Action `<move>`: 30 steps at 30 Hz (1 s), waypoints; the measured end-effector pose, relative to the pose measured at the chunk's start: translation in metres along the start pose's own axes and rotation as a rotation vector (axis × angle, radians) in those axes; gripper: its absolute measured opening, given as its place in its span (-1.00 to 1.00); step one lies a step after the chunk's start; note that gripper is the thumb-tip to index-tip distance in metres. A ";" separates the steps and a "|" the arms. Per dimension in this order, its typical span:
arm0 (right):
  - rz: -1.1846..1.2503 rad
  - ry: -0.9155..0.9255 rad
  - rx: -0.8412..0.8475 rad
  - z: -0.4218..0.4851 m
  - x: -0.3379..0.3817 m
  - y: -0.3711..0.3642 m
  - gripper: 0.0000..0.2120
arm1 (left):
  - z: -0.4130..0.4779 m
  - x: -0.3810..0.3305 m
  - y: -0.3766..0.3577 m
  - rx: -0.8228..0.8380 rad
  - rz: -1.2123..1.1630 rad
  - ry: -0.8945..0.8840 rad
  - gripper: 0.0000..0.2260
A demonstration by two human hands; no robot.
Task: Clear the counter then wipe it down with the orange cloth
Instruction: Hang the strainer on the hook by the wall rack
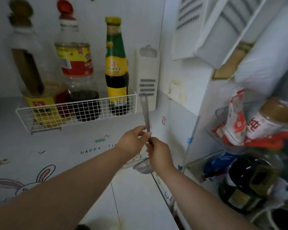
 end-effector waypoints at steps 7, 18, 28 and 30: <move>-0.075 0.038 -0.134 0.070 0.050 0.056 -0.80 | 0.000 -0.033 0.021 0.031 0.171 -0.072 -0.47; -0.280 0.014 -0.164 0.156 0.114 0.091 -0.80 | -0.003 -0.010 0.045 0.063 0.281 -0.025 -0.64; -0.288 -0.061 -0.087 0.163 0.109 0.079 -0.73 | -0.006 0.007 0.057 0.051 0.314 0.006 -0.65; -0.267 -0.077 -0.078 0.161 0.102 0.077 -0.76 | -0.007 0.008 0.059 0.045 0.324 0.007 -0.65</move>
Point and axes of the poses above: each hand's wrist, its own z-axis towards the middle knuckle, its own y-axis out of the back of the hand, x = y × z, the point moved 9 cm from there along z, towards the middle knuckle, and after that the axes turned 3 degrees about z, right-handed, at the moved point
